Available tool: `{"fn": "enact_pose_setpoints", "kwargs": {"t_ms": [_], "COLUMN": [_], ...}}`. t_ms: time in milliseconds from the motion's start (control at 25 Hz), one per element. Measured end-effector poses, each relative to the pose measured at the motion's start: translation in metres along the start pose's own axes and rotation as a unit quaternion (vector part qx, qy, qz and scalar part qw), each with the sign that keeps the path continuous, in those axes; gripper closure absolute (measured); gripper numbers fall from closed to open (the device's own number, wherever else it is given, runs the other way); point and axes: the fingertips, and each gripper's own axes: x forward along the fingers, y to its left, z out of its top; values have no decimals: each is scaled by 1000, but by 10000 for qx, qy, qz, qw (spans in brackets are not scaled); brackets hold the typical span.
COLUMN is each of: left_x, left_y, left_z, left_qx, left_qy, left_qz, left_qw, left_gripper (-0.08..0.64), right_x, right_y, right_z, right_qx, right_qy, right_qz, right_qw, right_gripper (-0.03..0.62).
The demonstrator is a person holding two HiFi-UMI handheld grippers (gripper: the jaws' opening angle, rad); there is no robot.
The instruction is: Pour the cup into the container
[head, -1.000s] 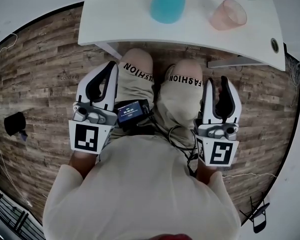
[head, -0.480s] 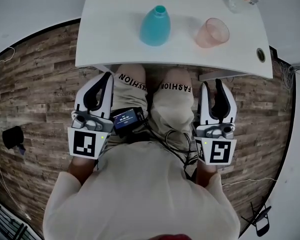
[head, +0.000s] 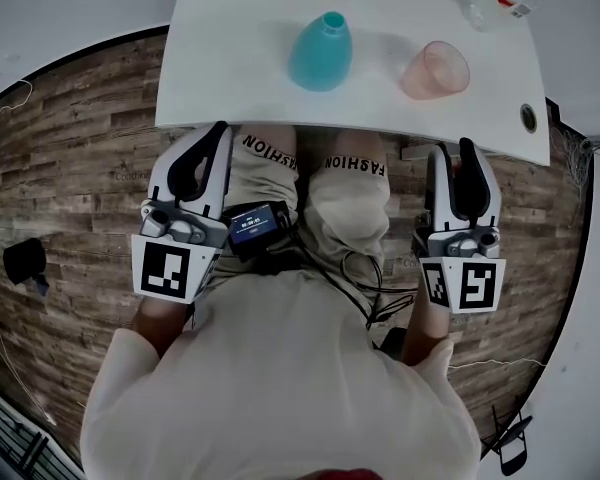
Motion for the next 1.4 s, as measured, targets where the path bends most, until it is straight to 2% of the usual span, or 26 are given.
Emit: {"fn": "enact_pose_setpoints", "kwargs": {"t_ms": [640, 1400], "left_x": [9, 17], "left_y": [6, 10], "left_z": [11, 20], "left_qx": [-38, -48], "left_qy": [-47, -37], "left_qz": [-168, -107], "left_qw": [9998, 9999], "left_gripper": [547, 546], "right_x": [14, 32], "right_y": [-24, -45], "right_z": [5, 7], "right_qx": [-84, -63], "right_qy": [192, 259], "right_qz": [294, 890], "right_qw": [9993, 9957], "right_gripper": [377, 301]}}
